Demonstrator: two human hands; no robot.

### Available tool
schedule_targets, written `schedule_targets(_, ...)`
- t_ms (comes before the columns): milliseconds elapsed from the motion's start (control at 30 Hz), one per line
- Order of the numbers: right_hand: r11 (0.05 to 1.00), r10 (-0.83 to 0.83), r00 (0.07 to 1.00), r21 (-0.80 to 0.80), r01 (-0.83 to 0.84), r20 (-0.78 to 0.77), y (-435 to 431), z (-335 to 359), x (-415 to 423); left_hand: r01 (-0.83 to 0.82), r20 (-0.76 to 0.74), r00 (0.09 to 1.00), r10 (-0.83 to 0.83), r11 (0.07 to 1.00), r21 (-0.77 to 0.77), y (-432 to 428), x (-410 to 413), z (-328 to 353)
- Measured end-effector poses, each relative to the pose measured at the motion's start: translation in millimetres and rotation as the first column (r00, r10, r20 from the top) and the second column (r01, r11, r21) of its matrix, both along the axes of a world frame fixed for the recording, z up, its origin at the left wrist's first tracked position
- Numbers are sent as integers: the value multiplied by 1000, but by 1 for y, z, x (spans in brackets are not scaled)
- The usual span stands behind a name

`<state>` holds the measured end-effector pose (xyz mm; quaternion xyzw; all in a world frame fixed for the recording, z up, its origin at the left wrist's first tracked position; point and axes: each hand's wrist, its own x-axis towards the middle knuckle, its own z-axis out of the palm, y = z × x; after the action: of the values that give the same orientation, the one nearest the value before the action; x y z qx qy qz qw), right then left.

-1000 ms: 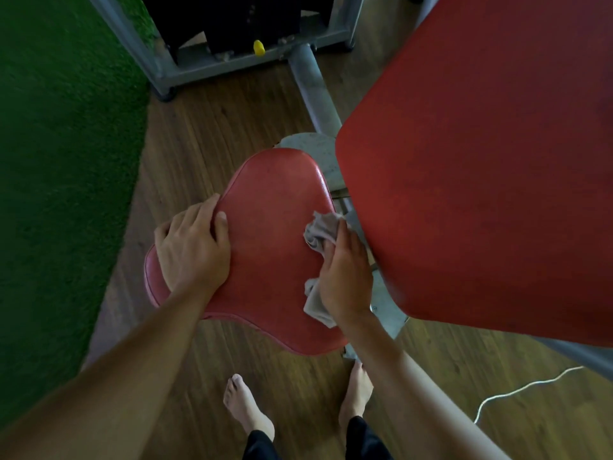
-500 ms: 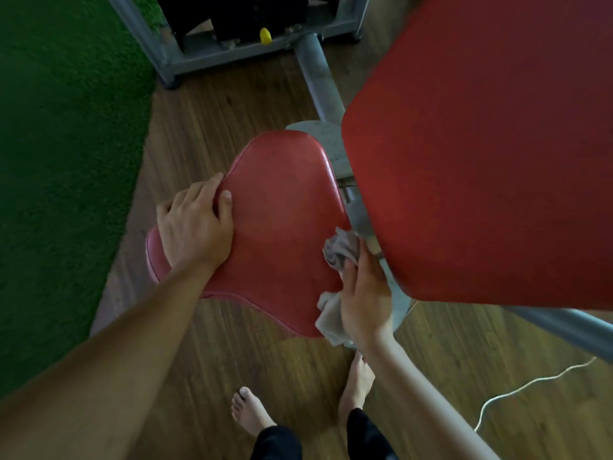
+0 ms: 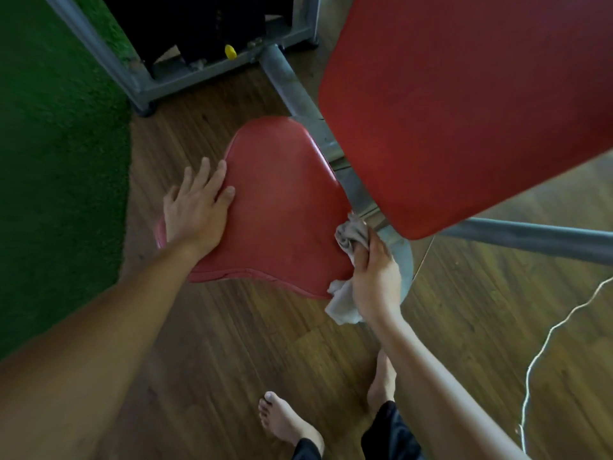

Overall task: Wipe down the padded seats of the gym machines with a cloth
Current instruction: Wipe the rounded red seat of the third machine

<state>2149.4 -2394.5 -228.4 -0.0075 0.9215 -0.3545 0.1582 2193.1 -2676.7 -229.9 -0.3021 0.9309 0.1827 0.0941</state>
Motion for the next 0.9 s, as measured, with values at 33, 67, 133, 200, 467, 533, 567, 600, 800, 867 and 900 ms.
schedule_targets(33,1000,-12,1000,6,12,-27,1,0,9,48,30,998,-49,999,21,-4,3,1)
schedule_targets(67,999,-24,999,20,25,-33,0,-1,11,97,51,994,-98,995,24,-6,6,2)
schedule_targets(133,996,-61,998,72,59,17,-7,-4,-2,177,65,982,-177,984,-1,-9,10,2)
schedule_targets(200,990,-62,996,133,52,70,-15,-7,-20,208,57,977,-207,978,-28,-11,12,0)
schedule_targets(467,935,352,891,149,-322,-287,-27,-9,54,155,-119,979,-162,986,-64,-6,14,-7)
schedule_targets(533,854,520,781,241,-462,-346,-49,-12,64,125,-212,969,-127,992,-22,-5,16,-7)
schedule_targets(567,824,567,735,266,-501,-371,-59,-13,53,105,-254,962,-100,994,4,-5,17,-6)
schedule_targets(600,786,618,689,295,-543,-379,-68,-14,37,86,-288,955,-75,996,25,-5,18,-5)
schedule_targets(800,722,691,674,306,-621,-262,-66,-18,-48,74,-322,944,-67,997,7,-2,18,-2)
schedule_targets(867,763,647,705,270,-588,-292,-60,-13,-25,80,-317,945,-78,997,-7,-1,17,-2)
schedule_targets(900,768,639,691,249,-590,-337,-52,-11,-9,85,-316,945,-85,996,-14,-1,16,-2)
